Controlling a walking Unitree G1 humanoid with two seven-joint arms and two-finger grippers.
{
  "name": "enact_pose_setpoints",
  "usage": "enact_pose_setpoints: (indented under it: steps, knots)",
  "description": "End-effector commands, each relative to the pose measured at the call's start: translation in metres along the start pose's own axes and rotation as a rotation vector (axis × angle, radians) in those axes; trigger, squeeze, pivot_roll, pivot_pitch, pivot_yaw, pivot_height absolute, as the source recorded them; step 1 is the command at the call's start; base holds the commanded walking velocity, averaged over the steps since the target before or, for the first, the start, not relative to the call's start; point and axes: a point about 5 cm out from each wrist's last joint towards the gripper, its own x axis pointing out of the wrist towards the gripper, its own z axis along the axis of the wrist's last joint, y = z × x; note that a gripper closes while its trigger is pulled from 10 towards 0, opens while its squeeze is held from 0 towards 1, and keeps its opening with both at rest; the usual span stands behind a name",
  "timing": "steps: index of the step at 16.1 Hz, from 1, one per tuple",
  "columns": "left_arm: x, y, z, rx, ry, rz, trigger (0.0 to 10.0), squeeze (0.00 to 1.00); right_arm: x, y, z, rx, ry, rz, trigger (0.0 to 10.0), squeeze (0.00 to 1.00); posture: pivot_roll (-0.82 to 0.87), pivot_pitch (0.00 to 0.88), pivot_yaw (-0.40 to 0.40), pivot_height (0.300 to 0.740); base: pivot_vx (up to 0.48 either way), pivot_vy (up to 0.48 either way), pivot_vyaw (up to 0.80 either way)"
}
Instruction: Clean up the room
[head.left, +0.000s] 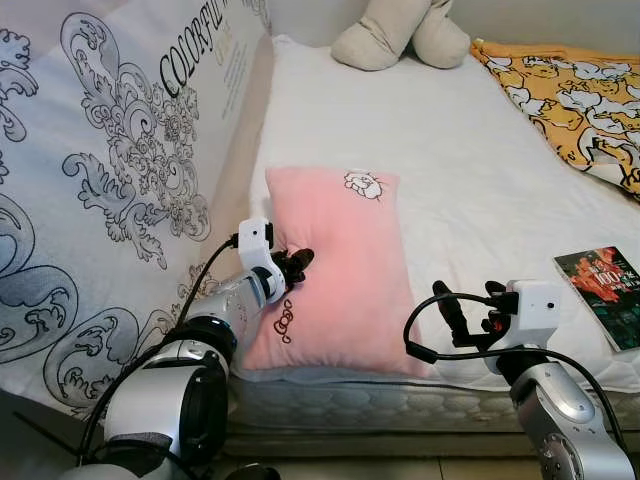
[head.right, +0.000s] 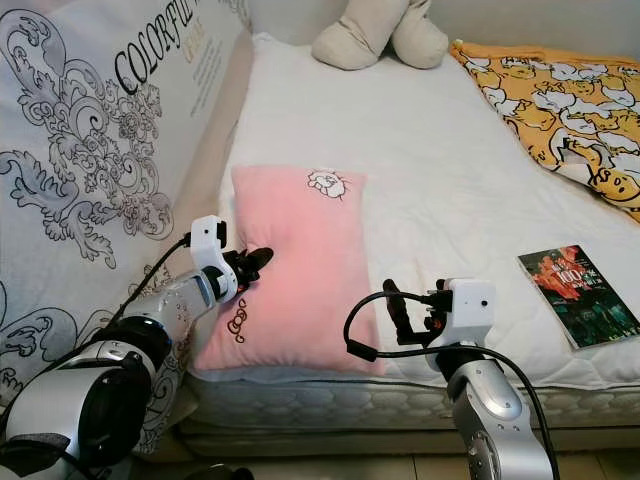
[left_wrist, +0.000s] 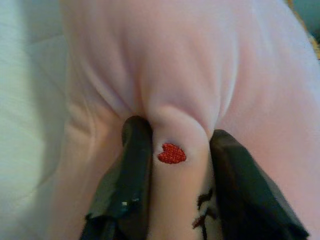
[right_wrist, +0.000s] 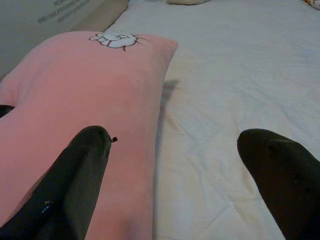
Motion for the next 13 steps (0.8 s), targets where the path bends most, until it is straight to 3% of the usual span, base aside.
enact_pose_setpoints:
  steps: [1,8,13]
  knots:
    - [0.003,-0.007,-0.007,-0.018,0.051,-0.037,0.0,0.00,0.000,0.000,-0.002,-0.009,0.012,0.002,10.0,0.00,-0.23,0.000,-0.001,0.740,0.000,0.000,0.00]
    - [0.006,-0.014,0.009,0.073,0.007,-0.049,0.0,0.00,-0.003,0.002,-0.003,0.008,0.012,0.024,10.0,0.00,-0.24,0.000,0.003,0.740,0.000,0.000,0.00]
    - [0.001,-0.013,0.058,0.208,-0.112,0.002,0.0,0.00,-0.011,0.007,0.000,0.006,0.045,0.182,10.0,0.00,-0.23,0.000,-0.006,0.740,0.000,0.000,0.00]
